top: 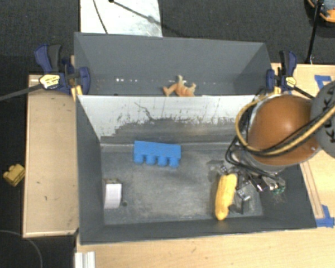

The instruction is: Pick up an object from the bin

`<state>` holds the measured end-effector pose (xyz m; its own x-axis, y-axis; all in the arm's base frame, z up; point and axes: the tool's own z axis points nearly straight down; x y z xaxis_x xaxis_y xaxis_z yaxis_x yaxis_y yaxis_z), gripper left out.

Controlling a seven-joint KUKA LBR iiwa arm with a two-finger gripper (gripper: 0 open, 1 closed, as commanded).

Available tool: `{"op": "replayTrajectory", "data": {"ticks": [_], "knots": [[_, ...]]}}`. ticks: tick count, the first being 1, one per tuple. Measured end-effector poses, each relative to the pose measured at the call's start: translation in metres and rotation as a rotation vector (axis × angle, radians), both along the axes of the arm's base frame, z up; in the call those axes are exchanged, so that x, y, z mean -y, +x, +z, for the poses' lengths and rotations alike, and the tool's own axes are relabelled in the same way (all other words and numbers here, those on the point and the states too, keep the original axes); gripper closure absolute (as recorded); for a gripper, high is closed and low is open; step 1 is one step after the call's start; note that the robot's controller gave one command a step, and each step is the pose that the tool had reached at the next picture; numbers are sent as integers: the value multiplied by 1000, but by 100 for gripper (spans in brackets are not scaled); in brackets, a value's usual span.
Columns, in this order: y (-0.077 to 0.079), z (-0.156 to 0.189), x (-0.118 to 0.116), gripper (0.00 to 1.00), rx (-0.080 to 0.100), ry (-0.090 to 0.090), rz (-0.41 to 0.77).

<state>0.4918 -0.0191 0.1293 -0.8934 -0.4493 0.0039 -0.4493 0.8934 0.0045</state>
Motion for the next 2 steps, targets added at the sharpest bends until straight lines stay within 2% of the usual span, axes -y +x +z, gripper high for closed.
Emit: {"op": "replayTrajectory", "data": {"ticks": [1,2], "knots": [[28,15,17,0,16,-4,8],[46,-13,6,0,9,0,7]]}}
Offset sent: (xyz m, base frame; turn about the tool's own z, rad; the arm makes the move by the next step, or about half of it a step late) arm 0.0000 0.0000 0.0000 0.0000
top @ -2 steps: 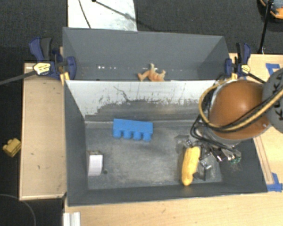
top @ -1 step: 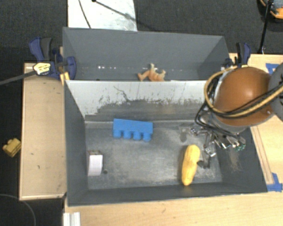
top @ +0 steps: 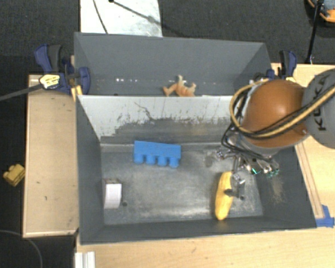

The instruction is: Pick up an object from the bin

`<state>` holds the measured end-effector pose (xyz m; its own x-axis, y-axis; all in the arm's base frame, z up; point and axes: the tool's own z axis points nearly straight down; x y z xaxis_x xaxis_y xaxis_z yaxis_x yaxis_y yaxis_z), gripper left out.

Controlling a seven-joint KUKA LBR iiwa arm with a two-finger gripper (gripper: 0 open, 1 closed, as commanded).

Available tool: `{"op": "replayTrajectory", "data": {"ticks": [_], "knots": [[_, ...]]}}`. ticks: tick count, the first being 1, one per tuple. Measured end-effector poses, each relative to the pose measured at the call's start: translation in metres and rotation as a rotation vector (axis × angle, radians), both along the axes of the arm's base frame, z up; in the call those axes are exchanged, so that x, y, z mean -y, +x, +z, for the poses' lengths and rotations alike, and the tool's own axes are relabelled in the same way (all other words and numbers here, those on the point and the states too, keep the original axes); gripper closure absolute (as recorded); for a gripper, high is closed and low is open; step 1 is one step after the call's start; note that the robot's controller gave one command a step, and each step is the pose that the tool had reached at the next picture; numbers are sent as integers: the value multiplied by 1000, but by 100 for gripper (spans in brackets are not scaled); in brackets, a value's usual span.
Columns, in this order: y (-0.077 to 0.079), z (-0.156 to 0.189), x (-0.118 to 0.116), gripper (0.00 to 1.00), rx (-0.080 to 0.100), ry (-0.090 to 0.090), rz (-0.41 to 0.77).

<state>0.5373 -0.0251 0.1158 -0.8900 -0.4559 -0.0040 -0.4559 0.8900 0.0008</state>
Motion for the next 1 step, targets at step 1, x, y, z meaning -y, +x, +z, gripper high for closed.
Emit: {"op": "replayTrajectory", "data": {"ticks": [1], "knots": [[-60,-45,38,100,2,-2,211]]}}
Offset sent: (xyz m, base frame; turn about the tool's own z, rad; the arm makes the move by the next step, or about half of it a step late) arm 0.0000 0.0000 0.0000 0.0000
